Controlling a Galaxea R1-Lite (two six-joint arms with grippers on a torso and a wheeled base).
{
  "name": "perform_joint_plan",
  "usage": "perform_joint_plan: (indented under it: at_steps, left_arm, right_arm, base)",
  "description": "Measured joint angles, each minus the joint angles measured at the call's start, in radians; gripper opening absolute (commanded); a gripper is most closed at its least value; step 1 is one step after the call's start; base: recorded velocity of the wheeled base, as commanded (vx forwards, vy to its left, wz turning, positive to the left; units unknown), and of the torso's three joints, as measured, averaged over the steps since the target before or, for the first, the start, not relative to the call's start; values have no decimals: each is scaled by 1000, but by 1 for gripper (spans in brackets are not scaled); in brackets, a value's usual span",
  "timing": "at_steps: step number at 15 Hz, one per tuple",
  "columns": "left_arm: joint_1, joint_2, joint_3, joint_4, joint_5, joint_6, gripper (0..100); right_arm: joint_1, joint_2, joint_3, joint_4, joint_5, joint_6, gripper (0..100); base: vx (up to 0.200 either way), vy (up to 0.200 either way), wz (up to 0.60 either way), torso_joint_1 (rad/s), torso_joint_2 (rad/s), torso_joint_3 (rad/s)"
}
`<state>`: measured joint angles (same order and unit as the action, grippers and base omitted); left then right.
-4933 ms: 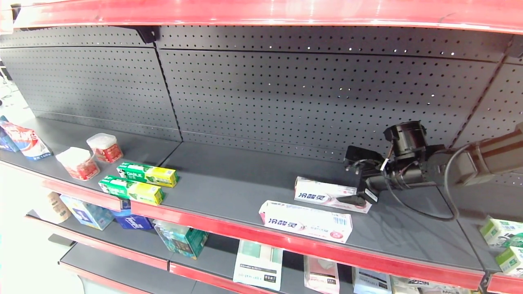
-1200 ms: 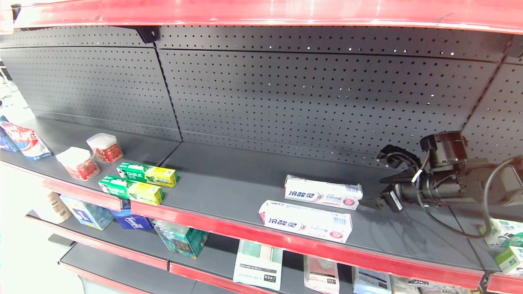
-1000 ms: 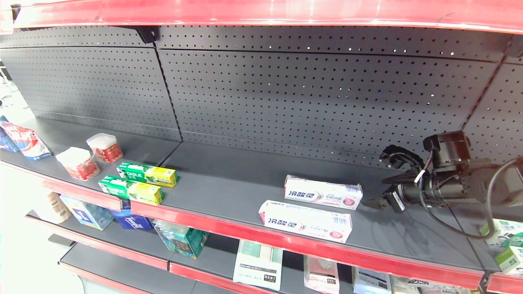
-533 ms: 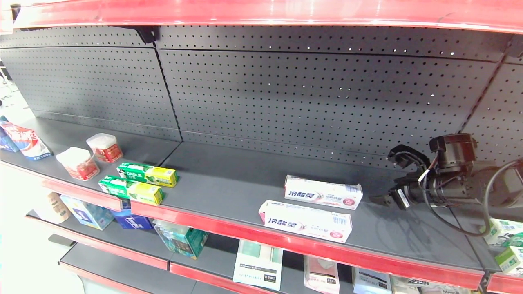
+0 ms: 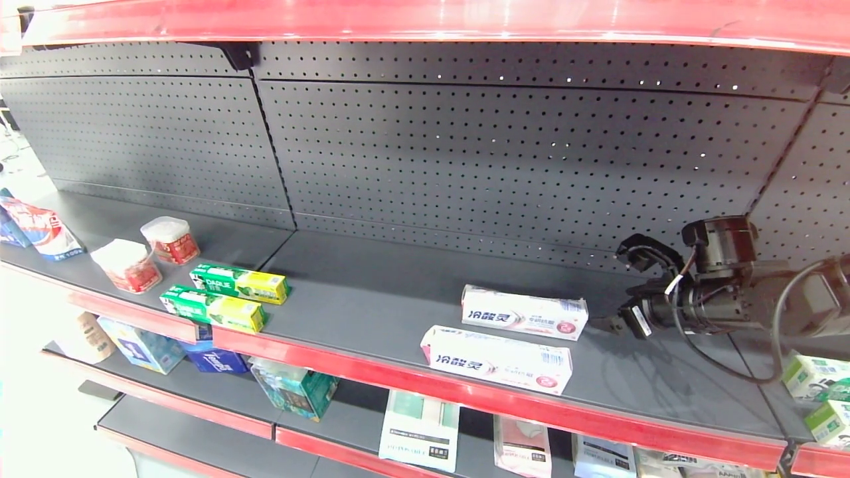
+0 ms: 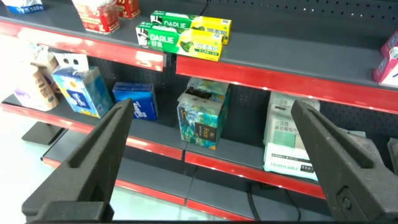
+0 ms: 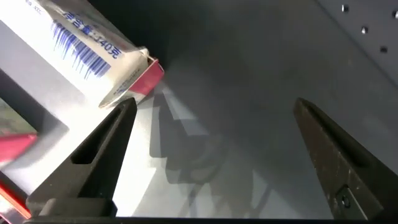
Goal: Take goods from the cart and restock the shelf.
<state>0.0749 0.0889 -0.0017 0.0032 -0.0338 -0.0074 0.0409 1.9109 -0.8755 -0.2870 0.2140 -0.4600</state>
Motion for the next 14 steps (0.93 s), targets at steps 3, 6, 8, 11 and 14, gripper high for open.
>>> perform_joint_plan:
  at_steps: [3,6,8,11,14]
  left_arm:
    - [0,0,0,0,0,0,100]
    - [0,0,0,0,0,0,100]
    - [0,0,0,0,0,0,100]
    - [0,0,0,0,0,0,100]
    - [0,0,0,0,0,0,100]
  right_arm:
    - [27,5,-3,-6,-1,5,100]
    - [44,9,-5,-6,-1,6,100]
    - [45,9,-5,-6,-1,6,100]
    - [46,9,-4,-7,-1,6,100]
    - [27,-1,4,-7,-1,6,100]
  base:
    - [0,0,0,0,0,0]
    - [0,0,0,0,0,0]
    - [0,0,0,0,0,0]
    - [0,0,0,0,0,0]
    - [0,0,0,0,0,0]
